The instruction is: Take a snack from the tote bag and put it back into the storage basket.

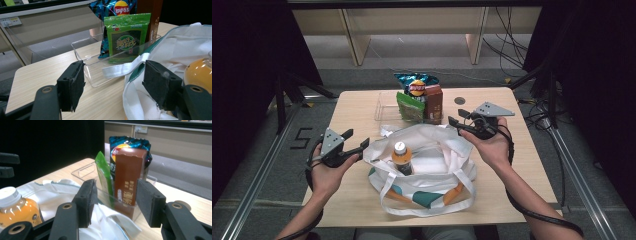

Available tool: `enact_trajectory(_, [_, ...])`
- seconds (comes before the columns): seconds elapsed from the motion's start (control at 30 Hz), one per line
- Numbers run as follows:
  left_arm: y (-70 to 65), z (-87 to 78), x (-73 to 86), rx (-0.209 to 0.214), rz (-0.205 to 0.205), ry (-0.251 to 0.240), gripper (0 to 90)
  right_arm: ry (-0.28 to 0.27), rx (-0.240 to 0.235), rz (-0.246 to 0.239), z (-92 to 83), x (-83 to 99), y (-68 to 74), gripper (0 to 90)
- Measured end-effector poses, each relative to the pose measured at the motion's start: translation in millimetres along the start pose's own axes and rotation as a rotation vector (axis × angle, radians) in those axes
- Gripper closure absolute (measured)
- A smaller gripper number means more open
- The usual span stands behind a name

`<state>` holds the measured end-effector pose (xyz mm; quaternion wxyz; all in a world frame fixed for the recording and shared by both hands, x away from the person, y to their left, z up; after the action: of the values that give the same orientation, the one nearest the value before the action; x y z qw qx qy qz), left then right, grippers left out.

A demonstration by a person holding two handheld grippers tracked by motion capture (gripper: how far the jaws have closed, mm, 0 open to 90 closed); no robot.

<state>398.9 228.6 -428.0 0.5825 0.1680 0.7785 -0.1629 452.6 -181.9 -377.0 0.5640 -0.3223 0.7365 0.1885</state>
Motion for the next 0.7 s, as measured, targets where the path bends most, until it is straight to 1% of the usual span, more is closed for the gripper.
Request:
enact_trajectory(0.03, [-0.1, -0.2, -0.3, -0.002, 0.004, 0.004, 32.5, -0.002, 0.011, 0.015, -0.8, 1.1, 0.9, 50.6])
enact_trajectory(0.1, [-0.3, 0.5, -0.7, 0.000, 0.004, 0.003, 32.4, 0.005, 0.003, 0.012, -3.5, 3.2, -0.6, 50.6])
enact_trajectory(0.13, [-0.4, 0.9, -0.9, 0.000, 0.005, 0.003, 32.5, 0.003, 0.011, 0.017, -4.4, 4.0, -0.7, 50.6])
enact_trajectory(0.17, [-0.6, 1.3, -1.1, 0.001, 0.008, 0.003, 32.5, 0.004, 0.007, 0.020, -5.3, 4.8, -1.1, 50.6])
enact_trajectory(0.2, [-1.0, 1.8, -1.1, 0.002, 0.007, 0.003, 32.4, -0.002, 0.012, 0.017, -5.9, 5.6, -1.9, 50.6])
enact_trajectory(0.27, [-1.8, 1.9, -1.4, 0.006, 0.002, -0.001, 32.4, 0.002, 0.016, 0.008, -7.8, 6.6, -3.2, 50.5])
enact_trajectory(0.3, [-1.6, 1.5, -2.0, 0.006, 0.006, -0.002, 32.4, -0.003, 0.023, 0.030, -9.3, 7.6, -2.2, 50.2])
enact_trajectory(0.37, [-0.9, 2.1, -2.5, 0.010, -0.001, -0.013, 32.3, 0.000, 0.034, 0.024, -12.3, 8.8, -5.2, 49.9])
enact_trajectory(0.4, [-0.4, 1.5, -3.3, 0.004, 0.002, -0.008, 32.3, -0.003, 0.042, 0.038, -13.3, 9.7, -4.7, 49.8])
enact_trajectory(0.43, [-0.4, 1.8, -3.5, 0.005, -0.001, -0.011, 32.3, 0.002, 0.038, 0.035, -15.5, 11.1, -6.3, 49.6])
enact_trajectory(0.47, [-0.5, 2.0, -3.6, 0.007, -0.003, -0.012, 32.3, 0.011, 0.048, 0.061, -18.2, 12.8, -5.0, 49.5])
enact_trajectory(0.5, [-0.6, 2.3, -3.7, 0.009, -0.003, -0.013, 32.3, 0.002, 0.051, 0.060, -19.0, 14.3, -5.2, 49.5])
enact_trajectory(0.53, [-0.9, 2.6, -3.8, 0.010, -0.001, -0.012, 32.3, 0.016, 0.052, 0.074, -21.9, 16.4, -4.6, 49.5])
enact_trajectory(0.57, [-1.0, 3.5, -3.5, 0.016, -0.004, -0.019, 32.3, 0.020, 0.057, 0.064, -24.5, 19.7, -6.2, 49.5])
enact_trajectory(0.6, [-1.1, 3.2, -3.1, 0.015, -0.006, -0.017, 32.2, 0.011, 0.055, 0.073, -25.1, 22.0, -5.8, 49.5])
enact_trajectory(0.63, [-1.4, 2.6, -3.1, 0.012, -0.010, -0.016, 32.1, 0.016, 0.064, 0.074, -28.0, 26.2, -6.8, 49.6])
enact_trajectory(0.67, [-1.4, 1.2, -3.8, 0.007, -0.006, -0.012, 32.2, 0.027, 0.069, 0.086, -30.2, 28.0, -6.1, 49.6])
enact_trajectory(0.7, [-1.9, 1.2, -4.4, 0.009, -0.012, -0.022, 32.1, 0.020, 0.075, 0.080, -31.2, 30.7, -7.3, 49.8])
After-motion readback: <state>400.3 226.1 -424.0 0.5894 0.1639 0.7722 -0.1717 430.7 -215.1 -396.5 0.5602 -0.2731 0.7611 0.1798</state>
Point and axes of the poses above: each handheld gripper's, and its own axes: z roughly forward along the jaws, x roughly out of its underside, y roughly to its left, the point moved 1 cm from there along z, roughly forward along the jaws, and after that the axes turned 6 degrees about -z, right-handed, at the moved point
